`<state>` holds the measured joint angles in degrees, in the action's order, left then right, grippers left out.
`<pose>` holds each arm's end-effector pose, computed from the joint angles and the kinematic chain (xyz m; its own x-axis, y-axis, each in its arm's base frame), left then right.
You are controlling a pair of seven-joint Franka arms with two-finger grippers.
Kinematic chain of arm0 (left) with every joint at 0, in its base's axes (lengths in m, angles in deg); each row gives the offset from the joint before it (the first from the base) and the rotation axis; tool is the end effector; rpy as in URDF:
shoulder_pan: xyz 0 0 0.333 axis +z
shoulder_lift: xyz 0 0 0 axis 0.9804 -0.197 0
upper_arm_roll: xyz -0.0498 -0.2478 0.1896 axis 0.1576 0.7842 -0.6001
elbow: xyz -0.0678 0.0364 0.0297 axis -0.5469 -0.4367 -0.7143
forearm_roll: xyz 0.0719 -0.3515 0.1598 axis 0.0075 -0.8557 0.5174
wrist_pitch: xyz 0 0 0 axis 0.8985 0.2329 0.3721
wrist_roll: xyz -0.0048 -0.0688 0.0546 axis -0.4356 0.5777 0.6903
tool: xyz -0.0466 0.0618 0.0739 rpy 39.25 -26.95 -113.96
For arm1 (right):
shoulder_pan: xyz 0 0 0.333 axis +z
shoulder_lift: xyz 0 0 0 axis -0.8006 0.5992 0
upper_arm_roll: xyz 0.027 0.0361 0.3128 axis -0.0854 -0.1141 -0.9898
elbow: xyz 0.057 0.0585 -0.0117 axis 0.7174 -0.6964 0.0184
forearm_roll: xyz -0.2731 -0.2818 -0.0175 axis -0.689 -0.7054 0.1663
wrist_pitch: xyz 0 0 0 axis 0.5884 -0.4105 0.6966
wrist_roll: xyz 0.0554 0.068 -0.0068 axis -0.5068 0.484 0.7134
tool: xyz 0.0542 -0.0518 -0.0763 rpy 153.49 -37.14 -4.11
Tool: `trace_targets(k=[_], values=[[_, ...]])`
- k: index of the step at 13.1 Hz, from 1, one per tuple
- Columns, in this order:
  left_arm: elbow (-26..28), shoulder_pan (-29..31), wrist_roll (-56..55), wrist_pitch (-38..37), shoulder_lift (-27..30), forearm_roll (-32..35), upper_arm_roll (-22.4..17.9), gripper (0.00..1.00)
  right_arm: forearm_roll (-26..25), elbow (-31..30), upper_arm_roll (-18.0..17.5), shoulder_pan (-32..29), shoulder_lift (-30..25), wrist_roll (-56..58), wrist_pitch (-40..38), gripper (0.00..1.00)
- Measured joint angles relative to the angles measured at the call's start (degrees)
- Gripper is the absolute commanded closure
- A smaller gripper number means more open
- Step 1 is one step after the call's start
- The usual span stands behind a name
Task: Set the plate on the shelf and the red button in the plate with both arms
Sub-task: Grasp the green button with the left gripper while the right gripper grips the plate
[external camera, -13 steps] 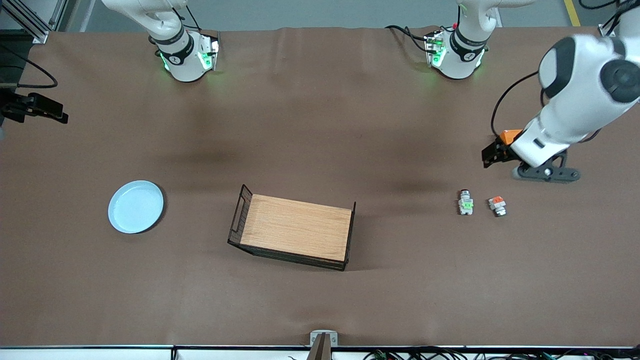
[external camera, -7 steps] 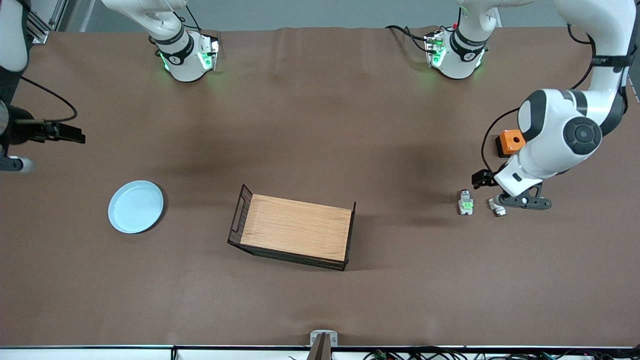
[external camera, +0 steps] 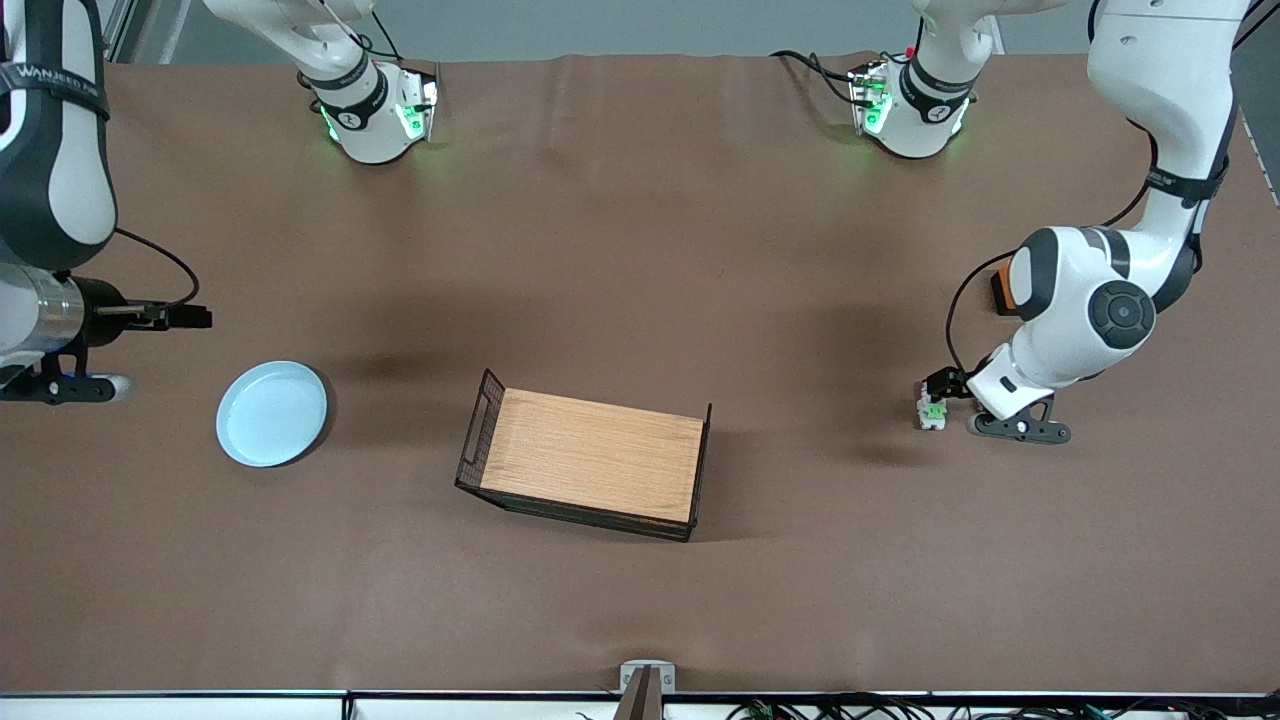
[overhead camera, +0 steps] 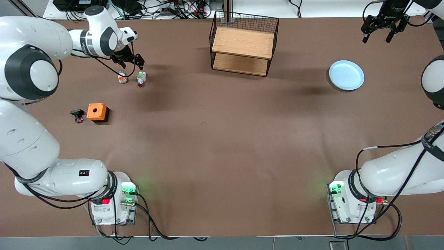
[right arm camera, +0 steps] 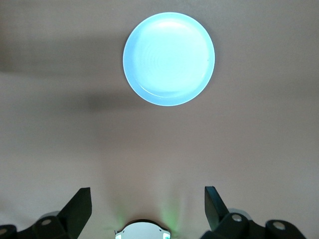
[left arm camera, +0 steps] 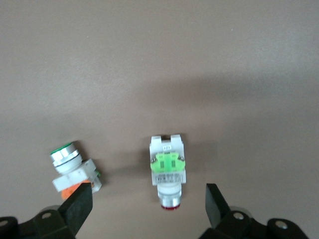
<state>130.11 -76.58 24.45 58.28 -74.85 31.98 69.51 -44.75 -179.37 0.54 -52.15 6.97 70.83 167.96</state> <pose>0.5877 -0.0422 0.2461 0.9881 -0.1539 0.0000 -0.1538 -0.9877 0.0275 0.5946 -0.0662 0.4602 0.9343 -0.0341 -0.3549 -0.0291 -0.9994 0.0195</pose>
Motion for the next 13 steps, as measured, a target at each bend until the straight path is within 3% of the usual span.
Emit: trace_targets(k=[7,11,13], values=[[-0.1,-0.6,0.0,3.9,-5.3,0.0,0.1,0.00,0.1,0.1,-0.4,0.0,7.7,1.6,5.8,0.00],[-0.2,-0.9,0.0,4.9,-6.5,0.0,0.1,0.01,0.2,0.1,-0.3,-0.7,13.4,16.2,14.1,0.00],[-0.2,-1.0,0.0,4.9,-6.8,0.0,0.1,0.09,1.0,0.1,-0.2,-2.2,16.0,25.2,17.3,0.00]])
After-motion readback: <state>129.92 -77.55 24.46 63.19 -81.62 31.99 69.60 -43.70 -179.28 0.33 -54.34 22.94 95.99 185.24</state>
